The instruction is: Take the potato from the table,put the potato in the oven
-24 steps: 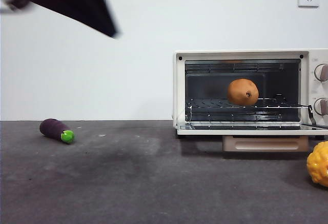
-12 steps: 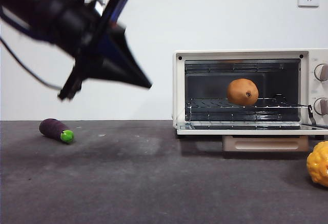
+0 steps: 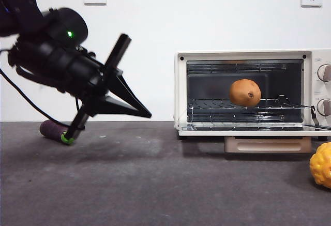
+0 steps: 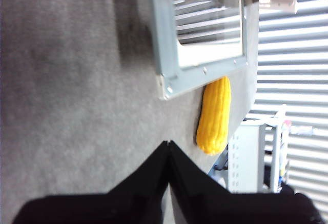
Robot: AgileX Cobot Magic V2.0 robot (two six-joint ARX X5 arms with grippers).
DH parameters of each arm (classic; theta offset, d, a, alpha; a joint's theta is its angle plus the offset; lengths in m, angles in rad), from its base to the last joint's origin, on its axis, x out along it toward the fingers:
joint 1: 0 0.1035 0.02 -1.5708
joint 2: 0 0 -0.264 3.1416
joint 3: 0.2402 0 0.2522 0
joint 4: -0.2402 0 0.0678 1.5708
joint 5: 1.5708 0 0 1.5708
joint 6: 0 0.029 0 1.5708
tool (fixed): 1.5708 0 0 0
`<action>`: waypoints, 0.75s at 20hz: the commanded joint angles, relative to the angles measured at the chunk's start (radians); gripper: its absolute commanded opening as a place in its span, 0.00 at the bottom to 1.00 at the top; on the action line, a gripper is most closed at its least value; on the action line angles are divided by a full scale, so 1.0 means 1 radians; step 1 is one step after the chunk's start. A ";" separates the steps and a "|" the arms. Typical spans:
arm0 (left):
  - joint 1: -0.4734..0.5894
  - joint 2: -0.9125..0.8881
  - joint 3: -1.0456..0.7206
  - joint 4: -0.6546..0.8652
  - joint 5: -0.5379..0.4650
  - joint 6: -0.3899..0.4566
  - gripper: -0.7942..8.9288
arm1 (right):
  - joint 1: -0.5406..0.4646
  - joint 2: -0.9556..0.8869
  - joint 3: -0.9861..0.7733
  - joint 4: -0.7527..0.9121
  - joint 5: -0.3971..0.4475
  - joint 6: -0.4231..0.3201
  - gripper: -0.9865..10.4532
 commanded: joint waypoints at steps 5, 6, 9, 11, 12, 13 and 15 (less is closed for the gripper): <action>-0.035 0.090 0.034 0.037 -0.029 -0.108 0.07 | 0.002 -0.003 0.002 0.072 0.003 -0.039 0.08; -0.042 0.098 0.044 0.037 -0.043 -0.119 0.07 | 0.002 -0.003 0.002 0.076 0.003 -0.039 0.08; -0.063 0.114 0.072 0.039 -0.076 -0.138 0.07 | 0.002 -0.003 0.002 0.083 0.003 -0.042 0.08; -0.078 0.127 0.097 0.028 -0.095 -0.142 0.07 | 0.002 -0.003 0.002 0.080 0.003 -0.045 0.08; -0.084 0.133 0.109 0.022 -0.102 -0.142 0.07 | 0.002 -0.003 0.002 0.079 0.004 -0.045 0.08; -0.089 0.140 0.118 0.014 -0.118 -0.146 0.07 | 0.002 -0.003 0.002 0.080 0.003 -0.045 0.08; -0.099 0.146 0.128 -0.003 -0.167 -0.162 0.07 | 0.002 -0.003 0.002 0.079 0.003 -0.045 0.08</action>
